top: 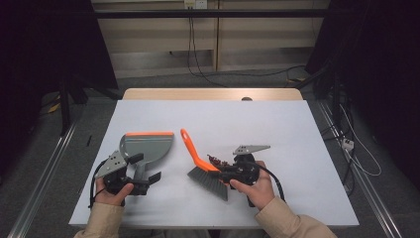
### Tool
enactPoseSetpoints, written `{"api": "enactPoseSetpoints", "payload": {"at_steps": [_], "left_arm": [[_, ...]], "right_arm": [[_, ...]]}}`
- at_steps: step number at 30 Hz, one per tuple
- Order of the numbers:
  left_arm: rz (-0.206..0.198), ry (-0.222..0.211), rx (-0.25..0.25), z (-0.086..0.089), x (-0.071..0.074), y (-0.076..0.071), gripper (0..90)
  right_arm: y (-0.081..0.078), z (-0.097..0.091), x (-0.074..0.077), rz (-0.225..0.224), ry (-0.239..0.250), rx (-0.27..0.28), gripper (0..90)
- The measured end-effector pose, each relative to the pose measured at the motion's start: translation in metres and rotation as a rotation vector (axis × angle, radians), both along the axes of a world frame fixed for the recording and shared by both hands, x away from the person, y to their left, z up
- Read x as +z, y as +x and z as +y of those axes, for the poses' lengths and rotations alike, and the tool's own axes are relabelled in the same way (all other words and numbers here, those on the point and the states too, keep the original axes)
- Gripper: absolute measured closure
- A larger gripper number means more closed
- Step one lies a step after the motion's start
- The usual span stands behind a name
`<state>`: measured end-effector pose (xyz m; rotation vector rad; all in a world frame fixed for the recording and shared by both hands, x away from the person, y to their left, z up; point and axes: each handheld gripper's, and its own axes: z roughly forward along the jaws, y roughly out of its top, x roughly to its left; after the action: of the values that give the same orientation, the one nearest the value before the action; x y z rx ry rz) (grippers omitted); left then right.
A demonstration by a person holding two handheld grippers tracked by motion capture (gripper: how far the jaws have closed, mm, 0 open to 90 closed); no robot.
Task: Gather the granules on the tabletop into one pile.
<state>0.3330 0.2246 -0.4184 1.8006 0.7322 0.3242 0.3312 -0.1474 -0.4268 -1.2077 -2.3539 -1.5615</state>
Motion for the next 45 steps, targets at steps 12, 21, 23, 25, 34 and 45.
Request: {"api": "enactPoseSetpoints", "payload": {"at_steps": [12, 21, 23, 25, 34, 45], "left_arm": [[0.002, 0.001, 0.002, 0.0, -0.001, 0.001, 4.3], [0.007, -0.004, 0.003, 0.001, -0.002, 0.001, 4.3], [0.007, -0.004, 0.004, 0.001, -0.002, 0.002, 4.3], [0.006, -0.003, 0.004, 0.001, -0.002, 0.002, 4.3], [0.006, 0.003, 0.004, 0.001, -0.002, 0.002, 4.3], [0.006, 0.01, -0.002, -0.003, -0.002, 0.0, 4.3]], "right_arm": [[0.027, -0.02, -0.007, -0.085, -0.069, 0.208, 71.3], [0.055, -0.023, -0.006, -0.128, -0.093, 0.255, 71.2], [0.059, -0.023, -0.006, -0.136, -0.095, 0.259, 71.3], [0.061, -0.023, -0.006, -0.151, -0.093, 0.26, 71.3], [0.049, -0.026, 0.007, -0.15, -0.051, 0.291, 71.3], [0.037, -0.04, -0.005, -0.139, -0.055, 0.343, 71.3]]}}
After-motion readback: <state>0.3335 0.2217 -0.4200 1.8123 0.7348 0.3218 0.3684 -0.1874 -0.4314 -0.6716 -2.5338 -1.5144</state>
